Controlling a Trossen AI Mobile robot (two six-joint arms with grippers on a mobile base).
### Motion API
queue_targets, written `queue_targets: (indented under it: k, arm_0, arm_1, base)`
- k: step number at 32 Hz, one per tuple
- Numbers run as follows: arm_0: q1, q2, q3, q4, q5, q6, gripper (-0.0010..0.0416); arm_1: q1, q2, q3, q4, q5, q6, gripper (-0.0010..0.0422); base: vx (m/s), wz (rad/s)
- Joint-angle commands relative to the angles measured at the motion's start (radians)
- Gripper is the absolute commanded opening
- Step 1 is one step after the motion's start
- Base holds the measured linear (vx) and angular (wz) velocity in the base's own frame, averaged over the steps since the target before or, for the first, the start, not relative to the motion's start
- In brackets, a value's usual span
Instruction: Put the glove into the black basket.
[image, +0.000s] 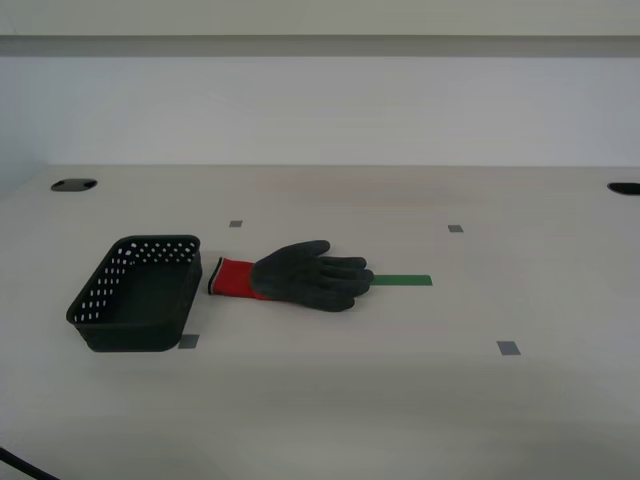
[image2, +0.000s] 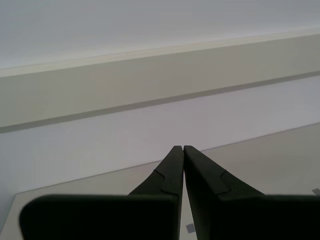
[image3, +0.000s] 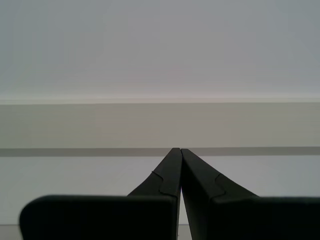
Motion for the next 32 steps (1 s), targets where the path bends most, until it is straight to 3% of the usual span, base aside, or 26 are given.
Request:
queue_targets:
  k: [1, 10, 15, 21, 32]
  arm_0:
    - [0.000, 0.000, 0.002, 0.003, 0.000, 0.000, 0.0001]
    - [0.000, 0.000, 0.002, 0.002, 0.000, 0.000, 0.0001]
    - [0.000, 0.000, 0.002, 0.003, 0.000, 0.000, 0.0001]
    - [0.000, 0.000, 0.002, 0.002, 0.000, 0.000, 0.0001]
    - [0.000, 0.000, 0.002, 0.003, 0.000, 0.000, 0.0001]
  arm_1:
    - [-0.037, 0.022, 0.050, -0.072, 0.003, 0.005, 0.0000]
    - [-0.168, 0.164, 0.218, -0.315, 0.003, 0.074, 0.0000]
    - [-0.264, 0.310, 0.335, -0.493, 0.003, 0.142, 0.0000]
    - [-0.338, 0.468, 0.423, -0.594, 0.003, 0.142, 0.0000]
    - [-0.417, 0.754, 0.547, -0.652, 0.003, 0.142, 0.0000]
  base:
    - [0.000, 0.000]
    - [0.000, 0.000]
    - [0.000, 0.000]
    - [0.000, 0.000]
    - [0.000, 0.000]
